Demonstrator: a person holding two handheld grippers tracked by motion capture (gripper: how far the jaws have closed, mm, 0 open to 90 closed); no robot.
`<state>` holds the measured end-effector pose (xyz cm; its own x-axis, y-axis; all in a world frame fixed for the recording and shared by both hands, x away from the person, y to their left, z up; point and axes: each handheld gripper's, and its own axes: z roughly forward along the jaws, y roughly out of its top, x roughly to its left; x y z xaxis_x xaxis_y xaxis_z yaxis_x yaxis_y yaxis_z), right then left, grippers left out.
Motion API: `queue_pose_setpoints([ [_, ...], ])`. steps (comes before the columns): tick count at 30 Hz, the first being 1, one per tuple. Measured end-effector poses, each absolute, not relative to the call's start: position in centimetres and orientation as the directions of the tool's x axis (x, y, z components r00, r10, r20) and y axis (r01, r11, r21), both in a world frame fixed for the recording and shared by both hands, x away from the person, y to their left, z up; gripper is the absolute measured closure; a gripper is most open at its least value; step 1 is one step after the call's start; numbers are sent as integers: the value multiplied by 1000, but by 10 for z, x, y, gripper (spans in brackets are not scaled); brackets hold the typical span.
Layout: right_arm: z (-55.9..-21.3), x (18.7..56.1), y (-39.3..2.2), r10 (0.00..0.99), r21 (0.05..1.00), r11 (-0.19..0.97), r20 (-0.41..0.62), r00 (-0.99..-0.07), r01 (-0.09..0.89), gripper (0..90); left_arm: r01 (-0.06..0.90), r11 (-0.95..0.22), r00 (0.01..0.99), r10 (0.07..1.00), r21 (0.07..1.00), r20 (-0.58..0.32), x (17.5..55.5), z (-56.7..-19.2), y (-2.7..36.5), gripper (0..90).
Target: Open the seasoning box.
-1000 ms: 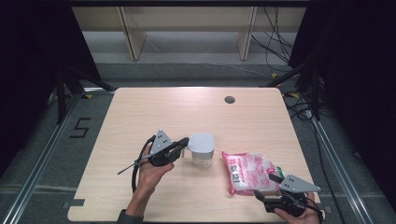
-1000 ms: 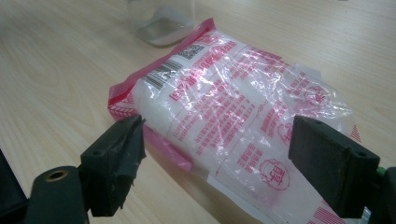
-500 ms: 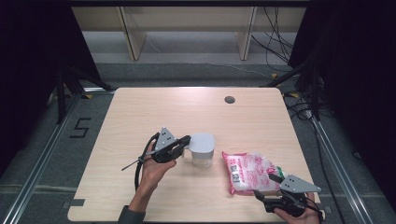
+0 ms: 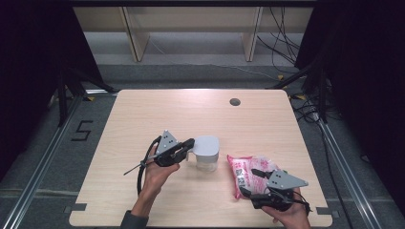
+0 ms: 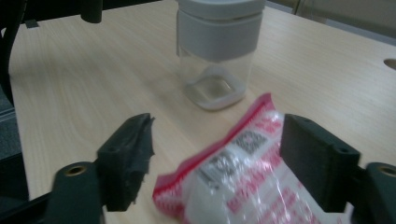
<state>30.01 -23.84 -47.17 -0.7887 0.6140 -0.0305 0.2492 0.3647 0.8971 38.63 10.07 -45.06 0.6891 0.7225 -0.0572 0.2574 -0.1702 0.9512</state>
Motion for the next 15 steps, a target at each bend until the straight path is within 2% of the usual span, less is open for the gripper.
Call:
queue_pose_setpoints([
  [3, -468, 310, -225, 608, 902, 372, -60, -792, 217, 484, 260, -165, 686, 725, 951, -62, 386, -451, 101, 871],
  [6, -465, 320, -217, 616, 909, 350, -42, -787, 226, 566, 257, -167, 687, 724, 952, -58, 386, -451, 101, 870],
  [9, -462, 329, -213, 624, 903, 353, -31, -781, 246, 626, 261, -161, 693, 718, 952, -68, 386, -451, 102, 869],
  [12, -458, 338, -208, 611, 901, 372, -57, -790, 223, 703, 267, -161, 688, 722, 950, -71, 386, -451, 102, 869],
  [15, -457, 343, -203, 603, 909, 361, -58, -796, 207, 720, 252, -169, 694, 718, 953, -56, 387, -451, 102, 869],
])
